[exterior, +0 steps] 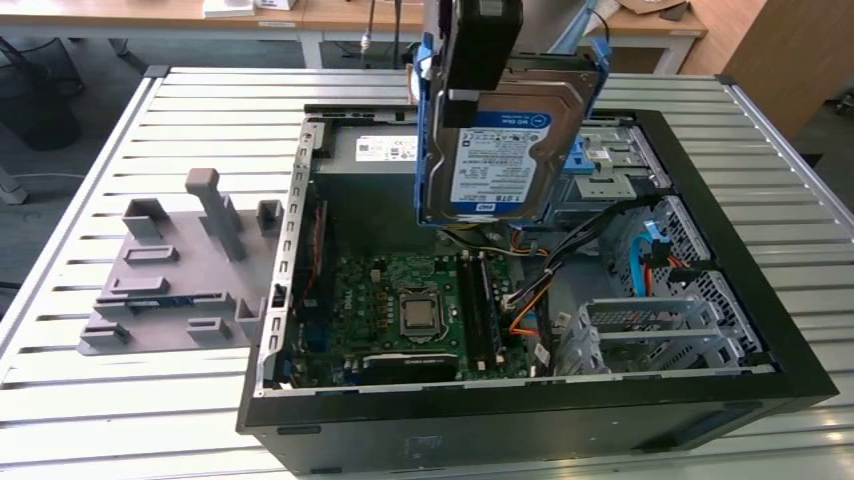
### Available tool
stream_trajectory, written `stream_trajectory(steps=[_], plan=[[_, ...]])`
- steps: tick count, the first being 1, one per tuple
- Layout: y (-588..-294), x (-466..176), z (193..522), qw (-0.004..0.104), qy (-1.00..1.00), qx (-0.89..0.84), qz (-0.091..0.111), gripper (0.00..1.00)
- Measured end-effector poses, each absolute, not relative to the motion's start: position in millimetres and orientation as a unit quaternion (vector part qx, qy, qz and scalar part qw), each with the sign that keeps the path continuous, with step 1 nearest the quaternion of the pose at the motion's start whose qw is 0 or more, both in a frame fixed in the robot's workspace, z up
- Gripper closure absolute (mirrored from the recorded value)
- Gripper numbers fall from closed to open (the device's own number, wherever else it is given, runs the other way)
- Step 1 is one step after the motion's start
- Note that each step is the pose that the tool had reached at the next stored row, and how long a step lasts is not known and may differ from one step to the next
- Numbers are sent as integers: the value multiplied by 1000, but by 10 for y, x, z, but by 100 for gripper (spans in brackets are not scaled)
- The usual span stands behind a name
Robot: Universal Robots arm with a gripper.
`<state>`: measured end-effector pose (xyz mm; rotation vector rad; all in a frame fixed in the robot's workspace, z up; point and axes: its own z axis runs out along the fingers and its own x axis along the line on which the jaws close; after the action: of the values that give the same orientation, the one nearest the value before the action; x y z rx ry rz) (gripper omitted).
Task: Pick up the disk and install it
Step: 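Insert the disk into the insertion slot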
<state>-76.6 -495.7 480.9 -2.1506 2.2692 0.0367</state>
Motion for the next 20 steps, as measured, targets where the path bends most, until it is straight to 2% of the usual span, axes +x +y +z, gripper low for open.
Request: stream_trajectory(steps=[12, 20], plan=[[-5027, -578, 4794, 7, 726, -688, 11, 63], [-5196, -548, 4772, 7, 726, -688, 11, 63]])
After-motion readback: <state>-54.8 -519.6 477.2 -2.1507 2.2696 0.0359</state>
